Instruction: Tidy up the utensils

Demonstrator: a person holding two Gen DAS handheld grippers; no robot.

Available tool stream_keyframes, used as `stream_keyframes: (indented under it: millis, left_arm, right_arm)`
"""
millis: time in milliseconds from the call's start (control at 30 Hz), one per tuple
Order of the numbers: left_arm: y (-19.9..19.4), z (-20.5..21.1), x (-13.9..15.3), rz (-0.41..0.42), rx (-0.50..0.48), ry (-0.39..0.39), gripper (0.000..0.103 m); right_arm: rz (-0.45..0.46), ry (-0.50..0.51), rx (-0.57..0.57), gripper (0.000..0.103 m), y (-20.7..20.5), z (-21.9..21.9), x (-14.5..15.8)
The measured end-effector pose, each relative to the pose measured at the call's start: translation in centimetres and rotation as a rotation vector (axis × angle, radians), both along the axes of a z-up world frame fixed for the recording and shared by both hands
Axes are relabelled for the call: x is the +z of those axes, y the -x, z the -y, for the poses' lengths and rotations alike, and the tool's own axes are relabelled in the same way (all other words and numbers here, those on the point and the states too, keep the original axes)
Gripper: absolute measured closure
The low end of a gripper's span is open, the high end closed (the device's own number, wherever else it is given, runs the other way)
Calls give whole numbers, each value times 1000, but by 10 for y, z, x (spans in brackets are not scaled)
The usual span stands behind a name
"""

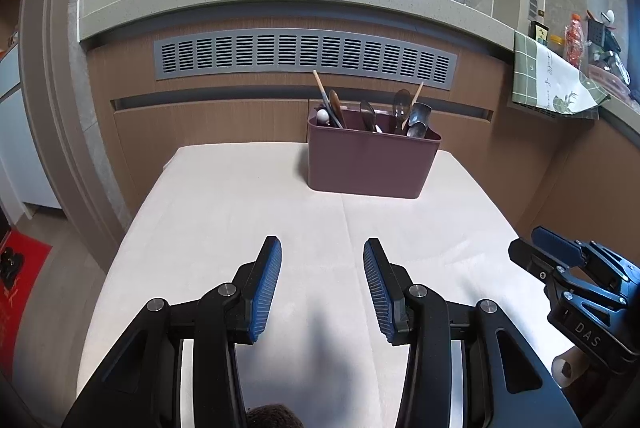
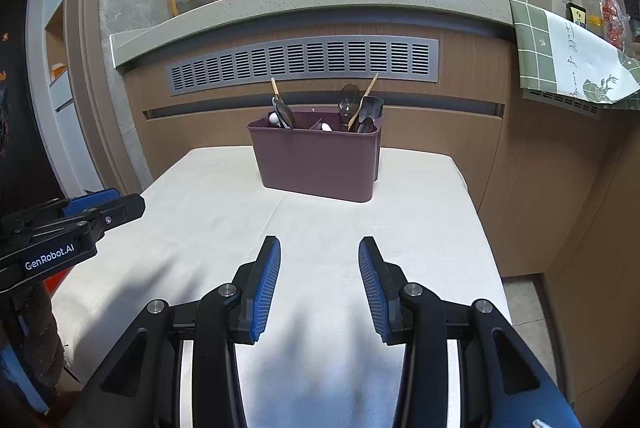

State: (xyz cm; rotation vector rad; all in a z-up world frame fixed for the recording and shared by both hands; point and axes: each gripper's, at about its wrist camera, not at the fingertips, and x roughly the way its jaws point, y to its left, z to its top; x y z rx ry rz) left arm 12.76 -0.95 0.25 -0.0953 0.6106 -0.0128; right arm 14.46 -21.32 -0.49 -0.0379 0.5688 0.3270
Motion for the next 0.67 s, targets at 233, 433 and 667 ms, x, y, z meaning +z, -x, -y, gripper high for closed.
stream_keyframes:
  millis: [233, 433, 667]
  left_arm:
    - [-1, 2, -4, -9, -13, -5, 59]
    - [-1, 4, -6, -14, -36, -5, 59]
    - [2, 5, -6, -7, -28, -23, 59]
  right_arm:
    - [-3, 0, -9, 65, -2, 3, -2]
    - [-3, 3, -16, 64, -3, 5, -2]
    - [3, 4, -27, 64, -4, 7, -1]
